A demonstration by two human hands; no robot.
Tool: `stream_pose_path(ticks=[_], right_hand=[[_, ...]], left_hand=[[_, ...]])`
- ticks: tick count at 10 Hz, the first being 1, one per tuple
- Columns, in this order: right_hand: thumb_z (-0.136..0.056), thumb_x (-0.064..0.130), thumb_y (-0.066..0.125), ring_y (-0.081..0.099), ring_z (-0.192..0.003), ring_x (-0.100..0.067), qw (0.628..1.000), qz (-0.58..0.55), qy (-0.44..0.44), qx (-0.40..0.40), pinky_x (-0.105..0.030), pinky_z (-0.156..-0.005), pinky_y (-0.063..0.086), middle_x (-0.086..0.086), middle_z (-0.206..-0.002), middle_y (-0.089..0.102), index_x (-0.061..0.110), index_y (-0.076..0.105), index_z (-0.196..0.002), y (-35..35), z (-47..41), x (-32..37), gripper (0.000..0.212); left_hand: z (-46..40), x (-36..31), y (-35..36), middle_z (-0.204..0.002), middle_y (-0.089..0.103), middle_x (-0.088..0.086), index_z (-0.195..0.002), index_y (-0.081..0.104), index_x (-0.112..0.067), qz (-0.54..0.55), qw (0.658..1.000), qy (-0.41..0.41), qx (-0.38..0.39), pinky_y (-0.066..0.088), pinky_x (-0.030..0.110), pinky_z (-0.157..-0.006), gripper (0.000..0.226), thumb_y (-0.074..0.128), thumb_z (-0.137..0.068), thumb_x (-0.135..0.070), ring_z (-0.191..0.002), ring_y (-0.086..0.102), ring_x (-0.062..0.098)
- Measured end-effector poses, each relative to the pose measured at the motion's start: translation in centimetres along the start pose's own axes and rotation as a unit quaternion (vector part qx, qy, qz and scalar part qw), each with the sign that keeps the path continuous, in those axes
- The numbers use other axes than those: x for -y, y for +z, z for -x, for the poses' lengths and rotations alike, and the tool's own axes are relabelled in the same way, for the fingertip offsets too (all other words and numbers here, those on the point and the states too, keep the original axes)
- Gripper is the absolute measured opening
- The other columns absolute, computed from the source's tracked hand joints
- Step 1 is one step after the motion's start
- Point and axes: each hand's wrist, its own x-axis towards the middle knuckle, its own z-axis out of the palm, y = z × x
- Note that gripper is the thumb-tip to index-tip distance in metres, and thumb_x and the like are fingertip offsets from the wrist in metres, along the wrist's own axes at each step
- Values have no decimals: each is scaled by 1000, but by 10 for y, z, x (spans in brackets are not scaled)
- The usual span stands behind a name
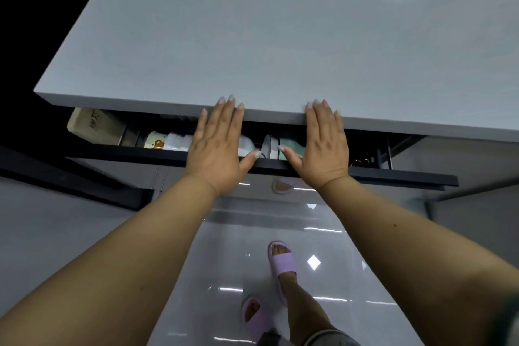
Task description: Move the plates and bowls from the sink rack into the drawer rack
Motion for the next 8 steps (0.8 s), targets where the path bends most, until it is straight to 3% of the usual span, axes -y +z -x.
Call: stream_pose_path(ticks=[1, 2, 3, 4, 5, 6, 7, 8], right_hand=[[-75, 80, 37, 22, -144, -31, 998, 39, -17, 40, -44, -118, 5, -18, -153, 29, 3, 21, -149, 0, -7, -8, 108], [-70, 82, 45, 30, -140, -32, 997, 61, -27, 43, -43, -117, 8, -16, -150, 36, 7, 26, -148, 0, -10, -14, 110], [-72, 74, 53, 37, -134, -32, 996, 77, -25, 25, -43, -114, 11, -16, -142, 46, 9, 35, -144, 2, -14, -16, 98], [-76, 65, 53, 33, -128, -29, 998, 68, -15, -2, -43, -111, 16, -16, -135, 53, 9, 42, -139, 2, -17, -13, 85], [-79, 65, 42, 33, -125, -28, 997, 68, -11, -17, -43, -109, 18, -16, -131, 55, 9, 45, -136, 3, -18, -13, 80], [-81, 64, 37, 37, -126, -28, 998, 52, -9, 17, -42, -108, 20, -14, -131, 55, 9, 47, -135, -3, -18, -12, 78], [-86, 62, 35, 49, -120, -33, 1000, -15, -5, 20, -41, -105, 28, -13, -129, 56, 9, 53, -130, -11, -21, -12, 71], [-88, 57, 36, 47, -119, -29, 983, -164, 80, -38, -37, -101, 35, -11, -125, 54, 9, 55, -126, -42, -29, -6, 64]], left_hand=[[-11, 0, 0, -160, -16, 3, -151, -14, -15, -18, 999, 3, 50, -17, 41, -116, 92, 27, -89, -69, -146, -20, 17], [-19, -2, -4, -161, -11, 5, -152, -10, -15, -19, 998, 2, 61, -13, 43, -118, 89, 31, -91, -65, -147, -13, 19], [-30, -6, -12, -161, -5, 10, -152, -6, -14, -30, 997, 1, 77, -11, 44, -119, 84, 27, -93, -63, -148, -8, 22], [-41, -10, -18, -160, -9, 12, -152, -10, -15, -37, 993, -13, 113, -9, 43, -119, 83, 21, -93, -65, -148, -11, 24], [-48, -14, -22, -159, -16, 12, -151, -13, -16, -8, 988, -34, 148, -5, 41, -120, 86, 22, -92, -67, -147, -16, 25], [-52, -16, -27, -158, -18, 12, -151, -15, -17, 6, 982, -42, 183, -4, 41, -120, 91, 23, -89, -71, -146, -18, 26], [-58, -20, -36, -158, -20, 13, -151, -16, -18, 8, 975, -52, 217, -2, 41, -120, 97, 28, -86, -75, -146, -17, 27], [-64, -24, -44, -158, -20, 14, -150, -18, -18, 17, 965, -64, 255, 2, 42, -119, 102, 34, -84, -75, -147, -14, 29]])
